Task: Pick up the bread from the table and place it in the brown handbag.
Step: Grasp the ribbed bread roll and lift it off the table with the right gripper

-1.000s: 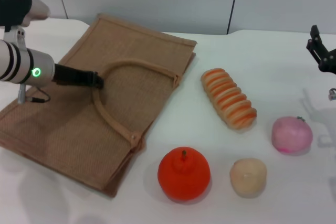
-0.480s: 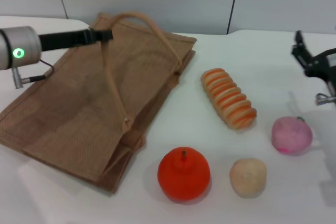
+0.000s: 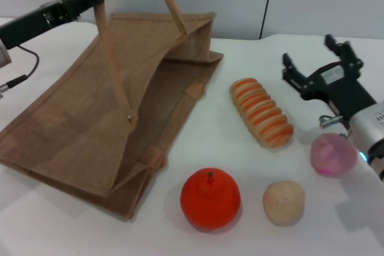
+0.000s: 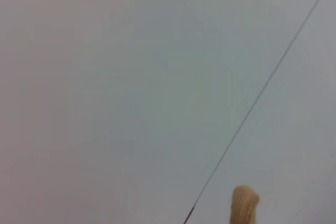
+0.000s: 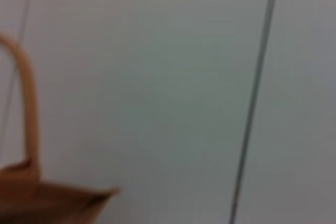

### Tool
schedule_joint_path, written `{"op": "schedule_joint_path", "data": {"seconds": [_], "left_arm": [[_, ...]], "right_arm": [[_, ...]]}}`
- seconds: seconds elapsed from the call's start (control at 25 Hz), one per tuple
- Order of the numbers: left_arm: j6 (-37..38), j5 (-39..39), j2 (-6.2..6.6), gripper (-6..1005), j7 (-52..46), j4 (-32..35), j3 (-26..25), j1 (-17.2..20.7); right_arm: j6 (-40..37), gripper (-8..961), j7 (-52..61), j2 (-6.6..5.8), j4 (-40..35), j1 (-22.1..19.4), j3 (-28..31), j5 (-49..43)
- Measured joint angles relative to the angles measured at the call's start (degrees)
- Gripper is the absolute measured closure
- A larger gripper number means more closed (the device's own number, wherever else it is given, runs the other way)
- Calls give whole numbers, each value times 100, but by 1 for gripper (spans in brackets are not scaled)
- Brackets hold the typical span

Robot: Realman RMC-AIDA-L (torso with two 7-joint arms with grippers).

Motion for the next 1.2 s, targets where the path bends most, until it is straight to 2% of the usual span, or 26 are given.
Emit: {"op": "schedule_joint_path", "data": {"seconds": [0.2,0.32,0.44,0.52,0.6,0.88,1.04,1.2], "left_arm": [[330,-335,3,875,256,31,-6,144],[483,-456,4,875,361,38,-12,196],[636,-649,2,875,433,40,-10,265],[715,-741,1,875,453,40,-9,300],[752,-782,0,875,456,40,-8,312],[756,-785,-33,875,539,40,-8,277],[737,-785,-31,875,545,59,-8,286],[712,-785,-13,875,605,174,-8,293]], "right_arm": [[-737,103,2,-476,-851,90,-187,-115],[-1489,104,2,-771,-1446,130,-155,-320],[-2386,104,1,-1010,-1938,288,-140,-419],[-2949,105,-11,-1092,-2146,424,-141,-440],[-3317,105,-28,-1102,-2194,539,-136,-440],[-4222,107,-77,-992,-2125,796,46,-438],[-4314,108,-149,-819,-1974,817,270,-439],[-4720,109,-359,-615,-1762,819,629,-445]]}}
